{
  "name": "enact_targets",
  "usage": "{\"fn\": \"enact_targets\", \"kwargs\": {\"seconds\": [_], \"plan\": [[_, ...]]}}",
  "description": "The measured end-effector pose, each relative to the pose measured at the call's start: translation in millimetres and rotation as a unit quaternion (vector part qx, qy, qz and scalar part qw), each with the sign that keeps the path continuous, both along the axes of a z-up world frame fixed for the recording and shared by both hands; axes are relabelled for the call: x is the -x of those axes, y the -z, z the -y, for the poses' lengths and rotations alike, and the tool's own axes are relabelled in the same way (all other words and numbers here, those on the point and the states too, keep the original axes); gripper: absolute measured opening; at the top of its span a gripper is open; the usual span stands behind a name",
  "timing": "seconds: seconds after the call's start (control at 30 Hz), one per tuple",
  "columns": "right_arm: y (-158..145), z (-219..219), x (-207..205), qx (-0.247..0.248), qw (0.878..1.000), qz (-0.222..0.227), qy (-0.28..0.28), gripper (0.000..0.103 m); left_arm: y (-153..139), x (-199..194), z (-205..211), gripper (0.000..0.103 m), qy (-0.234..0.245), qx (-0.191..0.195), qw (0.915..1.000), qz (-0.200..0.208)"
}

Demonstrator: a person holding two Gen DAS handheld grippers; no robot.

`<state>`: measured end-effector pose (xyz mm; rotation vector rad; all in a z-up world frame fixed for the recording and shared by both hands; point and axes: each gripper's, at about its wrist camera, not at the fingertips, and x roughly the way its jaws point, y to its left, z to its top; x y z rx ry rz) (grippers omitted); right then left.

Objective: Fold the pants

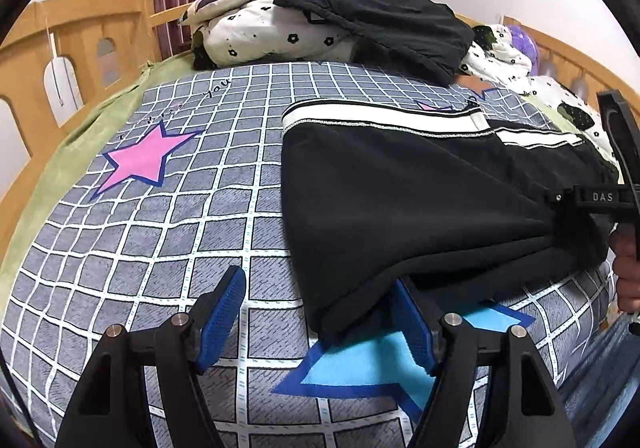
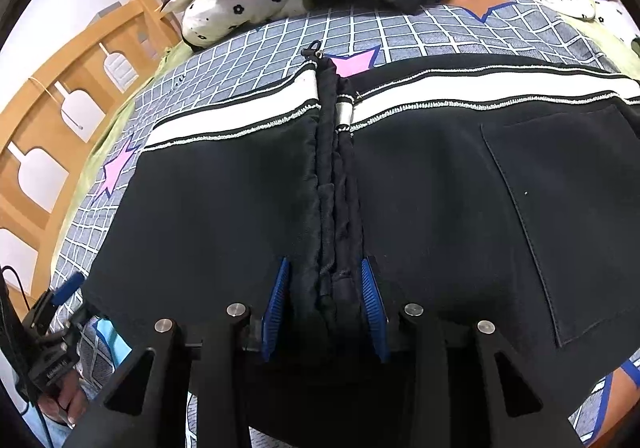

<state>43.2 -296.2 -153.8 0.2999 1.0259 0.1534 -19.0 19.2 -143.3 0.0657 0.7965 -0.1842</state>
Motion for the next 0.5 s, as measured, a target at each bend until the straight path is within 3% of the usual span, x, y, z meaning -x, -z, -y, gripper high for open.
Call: {"fn": "enact_targets", "kwargs": {"seconds": [0.1,0.23,0.33,0.43,0.5], "plan": [[0,1,0,-0.002,1.0,-0.001,-0.002,0.037,24,-15,0,0.073,-0.026,-0.023,0.998,-0.053],[0,2,0,-0.002,1.0,-0.004,-0.003,0.038,13,-21,-10,0.072,-0.043,0.041,0.9968,-0.053],[6,0,-3,-0.007,1.0,-0.005,-0.012,0.047,25,-31,-11,0.075,-0.052,0.013,0.9958,-0.074],[16,-8,-11,0.006,1.0,0.009,-0.014,0.048,25,-28,-13,0.075,-0.059,0.025,0.9956,-0.067],[13,-17,-14,0.034,0.999,0.014,-0.029,0.03,24,-26,-11,0.075,-0.053,0.014,0.9965,-0.064]]}}
